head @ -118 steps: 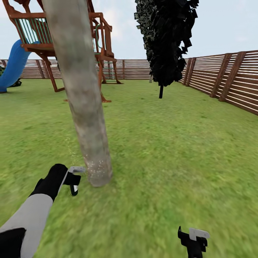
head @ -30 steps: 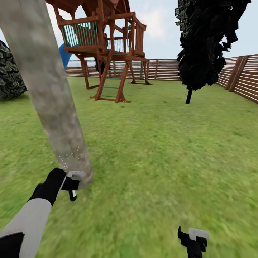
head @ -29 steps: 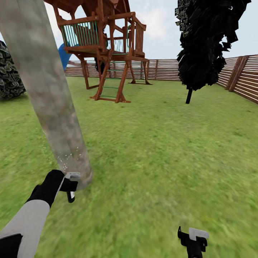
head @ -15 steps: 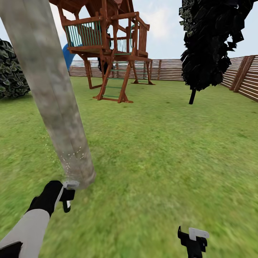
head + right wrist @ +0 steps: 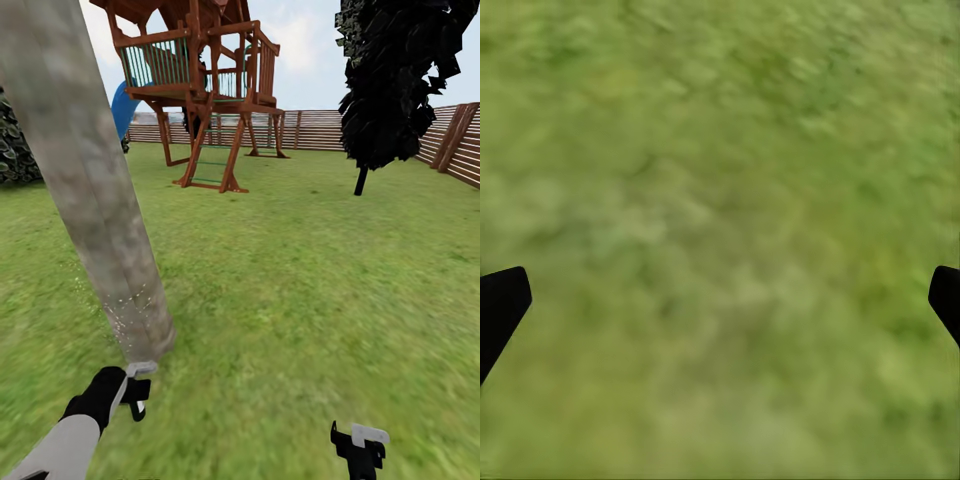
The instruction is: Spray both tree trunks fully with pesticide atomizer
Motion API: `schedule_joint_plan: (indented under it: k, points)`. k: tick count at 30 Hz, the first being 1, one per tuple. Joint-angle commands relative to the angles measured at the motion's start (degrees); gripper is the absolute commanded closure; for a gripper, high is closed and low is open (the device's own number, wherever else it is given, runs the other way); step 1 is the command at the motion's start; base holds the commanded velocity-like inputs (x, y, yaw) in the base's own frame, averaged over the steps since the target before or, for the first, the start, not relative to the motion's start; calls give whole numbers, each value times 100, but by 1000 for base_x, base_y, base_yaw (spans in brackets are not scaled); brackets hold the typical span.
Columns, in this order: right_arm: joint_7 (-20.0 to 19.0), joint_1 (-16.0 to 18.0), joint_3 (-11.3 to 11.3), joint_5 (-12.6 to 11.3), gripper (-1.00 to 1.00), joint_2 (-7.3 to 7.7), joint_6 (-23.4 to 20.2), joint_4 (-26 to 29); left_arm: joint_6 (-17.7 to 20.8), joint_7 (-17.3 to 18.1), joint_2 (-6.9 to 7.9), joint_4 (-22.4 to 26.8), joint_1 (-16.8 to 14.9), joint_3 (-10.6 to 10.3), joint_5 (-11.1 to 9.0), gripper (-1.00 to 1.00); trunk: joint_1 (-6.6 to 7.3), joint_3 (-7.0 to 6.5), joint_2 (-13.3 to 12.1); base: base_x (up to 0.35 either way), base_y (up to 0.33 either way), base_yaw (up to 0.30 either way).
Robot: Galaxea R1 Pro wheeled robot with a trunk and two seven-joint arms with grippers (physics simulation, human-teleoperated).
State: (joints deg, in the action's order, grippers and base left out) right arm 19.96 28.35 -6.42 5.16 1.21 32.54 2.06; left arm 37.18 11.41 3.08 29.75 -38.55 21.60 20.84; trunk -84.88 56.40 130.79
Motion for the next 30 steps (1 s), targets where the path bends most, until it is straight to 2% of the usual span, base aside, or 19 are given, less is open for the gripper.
schedule_joint_plan:
  k: [1, 3, 8, 12, 14, 17, 18, 22, 30]
  points:
    - [16, 3, -43, 56, -100, -3, 15, -4, -50, 48, -49, 4, -4, 35, 118, 100, 1, 5, 2, 2, 0, 175]
    - [16, 3, -43, 56, -100, -2, 15, -4, -126, 46, -84, 3, -3, 55, 117, 100, 1, 5, 2, 1, 0, 238]
    - [16, 3, -43, 56, -100, -6, 15, -4, -149, 46, 59, -7, 20, 68, 135, 100, 1, 5, 2, 0, 0, 274]
    - [16, 3, -45, 56, -100, -2, 15, -4, -150, 46, -21, -52, 23, 30, 144, 100, 1, 5, 2, 122, -91, 105]
    - [16, 3, -44, 56, -100, -3, 15, -4, -147, 45, -7, -85, 23, 34, 164, 100, 1, 5, 2, 214, -178, 11]
    - [16, 3, -43, 56, -100, -3, 15, -4, -136, 46, 143, -92, 28, 66, 161, 100, 1, 5, 2, 227, -189, 1]
    - [16, 3, -43, 56, -100, -6, 15, -4, -128, 46, 299, -94, 31, 66, 158, 100, 1, 5, 2, 229, -195, 0]
    - [16, 3, -43, 56, -100, -12, 15, -4, -139, 46, 238, -92, 30, 31, 153, 100, 1, 5, 2, 179, -226, 36]
    - [16, 3, -43, 56, -100, -24, 15, -4, -149, 38, 189, -78, 31, 42, 131, 100, 1, 5, 2, 21, -267, 263]
